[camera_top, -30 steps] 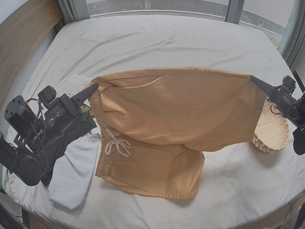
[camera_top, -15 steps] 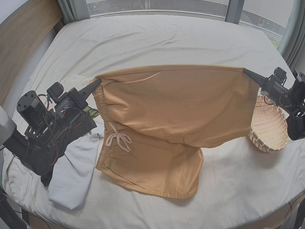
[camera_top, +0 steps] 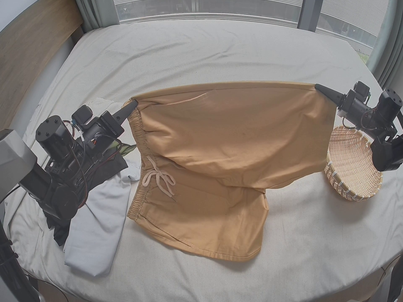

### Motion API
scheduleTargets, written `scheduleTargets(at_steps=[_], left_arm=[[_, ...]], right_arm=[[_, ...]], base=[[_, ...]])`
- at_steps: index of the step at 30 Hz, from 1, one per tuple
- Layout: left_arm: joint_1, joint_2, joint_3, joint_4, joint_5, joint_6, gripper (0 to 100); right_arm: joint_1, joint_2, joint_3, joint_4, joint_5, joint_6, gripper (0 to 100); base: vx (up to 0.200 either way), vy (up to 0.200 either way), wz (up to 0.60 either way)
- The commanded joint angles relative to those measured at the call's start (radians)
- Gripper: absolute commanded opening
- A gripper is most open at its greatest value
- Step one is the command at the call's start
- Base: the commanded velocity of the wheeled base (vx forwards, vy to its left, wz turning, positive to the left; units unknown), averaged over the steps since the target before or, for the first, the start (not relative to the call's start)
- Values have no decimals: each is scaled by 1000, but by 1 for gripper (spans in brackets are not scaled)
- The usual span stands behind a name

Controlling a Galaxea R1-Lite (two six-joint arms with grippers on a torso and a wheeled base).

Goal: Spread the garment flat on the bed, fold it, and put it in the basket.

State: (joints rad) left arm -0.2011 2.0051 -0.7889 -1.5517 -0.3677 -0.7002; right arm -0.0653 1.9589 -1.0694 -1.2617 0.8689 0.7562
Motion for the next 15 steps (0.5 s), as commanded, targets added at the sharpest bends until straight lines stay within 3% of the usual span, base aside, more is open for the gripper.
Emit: scheduleTargets(at_steps=[1,7,15], left_arm=[[2,52,-39,-1,-2,-2,0],[2,98,-125,1,1,-55,0],[9,179,-216,5,-8,-58,0]], right_arm=[[-1,64,-40,2,1,0,0],[1,118,-93,5,1,0,0],[2,164,-146,5,1,0,0]], base=[[0,0,0],[0,0,0],[0,0,0]])
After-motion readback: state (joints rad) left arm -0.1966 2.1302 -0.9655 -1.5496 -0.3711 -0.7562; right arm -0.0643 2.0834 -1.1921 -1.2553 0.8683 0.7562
